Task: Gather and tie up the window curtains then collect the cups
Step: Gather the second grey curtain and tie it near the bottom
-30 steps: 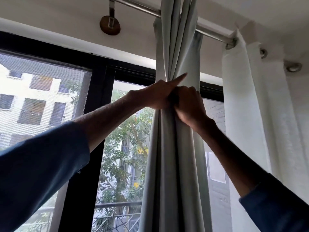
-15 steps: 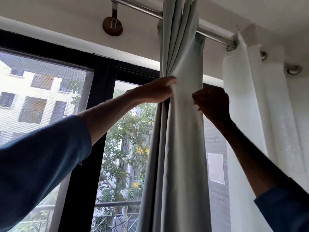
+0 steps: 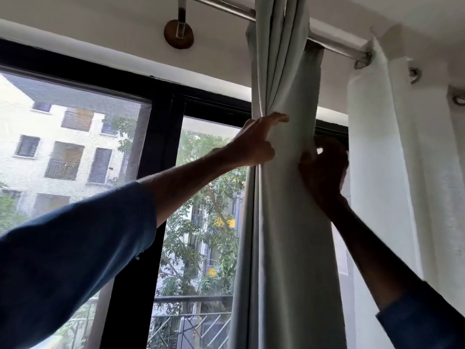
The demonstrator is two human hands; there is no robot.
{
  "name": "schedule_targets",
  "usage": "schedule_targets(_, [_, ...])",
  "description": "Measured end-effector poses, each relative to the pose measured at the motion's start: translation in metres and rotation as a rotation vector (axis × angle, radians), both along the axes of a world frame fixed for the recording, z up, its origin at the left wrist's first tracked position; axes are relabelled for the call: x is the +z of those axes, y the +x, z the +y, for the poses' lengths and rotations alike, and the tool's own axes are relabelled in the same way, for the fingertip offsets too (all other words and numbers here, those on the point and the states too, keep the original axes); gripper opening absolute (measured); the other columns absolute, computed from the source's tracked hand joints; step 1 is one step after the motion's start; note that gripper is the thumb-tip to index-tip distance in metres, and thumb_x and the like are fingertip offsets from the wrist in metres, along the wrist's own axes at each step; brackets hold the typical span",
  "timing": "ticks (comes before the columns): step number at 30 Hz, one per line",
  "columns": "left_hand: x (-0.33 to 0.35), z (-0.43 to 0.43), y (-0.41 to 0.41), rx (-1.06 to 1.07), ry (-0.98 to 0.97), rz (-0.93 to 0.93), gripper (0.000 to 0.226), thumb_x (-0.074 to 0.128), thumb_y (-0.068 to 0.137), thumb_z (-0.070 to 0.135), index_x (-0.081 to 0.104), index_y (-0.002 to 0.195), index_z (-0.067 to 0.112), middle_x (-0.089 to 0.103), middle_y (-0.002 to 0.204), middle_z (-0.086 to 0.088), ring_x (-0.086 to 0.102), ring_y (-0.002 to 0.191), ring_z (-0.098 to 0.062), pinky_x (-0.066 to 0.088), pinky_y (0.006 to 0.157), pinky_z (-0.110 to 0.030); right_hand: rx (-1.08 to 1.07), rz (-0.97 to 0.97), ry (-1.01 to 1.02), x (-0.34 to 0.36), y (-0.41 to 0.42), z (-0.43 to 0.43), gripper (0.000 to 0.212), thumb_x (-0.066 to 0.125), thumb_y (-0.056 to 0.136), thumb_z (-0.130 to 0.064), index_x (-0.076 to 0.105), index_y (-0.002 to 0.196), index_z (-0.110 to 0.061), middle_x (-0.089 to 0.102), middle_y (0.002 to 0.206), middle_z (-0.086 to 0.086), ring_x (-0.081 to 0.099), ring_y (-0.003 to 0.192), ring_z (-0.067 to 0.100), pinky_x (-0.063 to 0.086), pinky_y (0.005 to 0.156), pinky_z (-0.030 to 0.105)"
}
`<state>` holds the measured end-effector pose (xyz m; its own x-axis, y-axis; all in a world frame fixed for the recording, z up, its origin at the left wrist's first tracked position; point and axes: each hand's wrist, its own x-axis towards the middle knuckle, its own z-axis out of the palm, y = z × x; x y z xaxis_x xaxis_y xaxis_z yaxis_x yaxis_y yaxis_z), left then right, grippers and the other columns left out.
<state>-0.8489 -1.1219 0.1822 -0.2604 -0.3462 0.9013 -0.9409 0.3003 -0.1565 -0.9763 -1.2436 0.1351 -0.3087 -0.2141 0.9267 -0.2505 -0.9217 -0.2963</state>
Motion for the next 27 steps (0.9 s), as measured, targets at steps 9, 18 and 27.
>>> schedule_targets(9, [0.005,0.014,-0.005,0.047,0.105,-0.200,0.085,0.056,0.075,-0.010,0.036,0.152,0.020,0.051,0.068,0.027,0.053,0.062,0.022,0.036,0.056,0.000,-0.040,0.226,-0.395,0.012,0.022,0.030,0.016,0.059,0.090,-0.027,0.070,0.084,-0.018,0.070,0.097,0.002,0.065,0.087,0.021,0.042,0.067,0.029])
schedule_targets(18, [0.009,0.004,-0.005,0.039,0.140,0.046,0.033,0.051,0.078,0.010,0.072,0.104,0.004,0.072,0.103,-0.008,0.064,0.102,-0.015,0.048,0.087,-0.028,0.819,0.447,-0.094,0.000,-0.006,0.024,0.027,0.060,0.093,-0.002,0.076,0.101,-0.021,0.078,0.094,-0.003,0.072,0.094,0.021,0.059,0.076,0.049])
schedule_targets(27, [-0.011,-0.024,-0.008,-0.156,-0.148,0.339,0.040,0.066,0.066,0.019,0.078,0.104,0.018,0.075,0.109,0.006,0.065,0.108,-0.007,0.052,0.098,-0.032,0.673,0.480,-0.170,-0.004,-0.010,0.000,0.023,0.081,0.078,-0.003,0.078,0.100,-0.008,0.079,0.096,0.000,0.074,0.097,0.014,0.057,0.094,0.033])
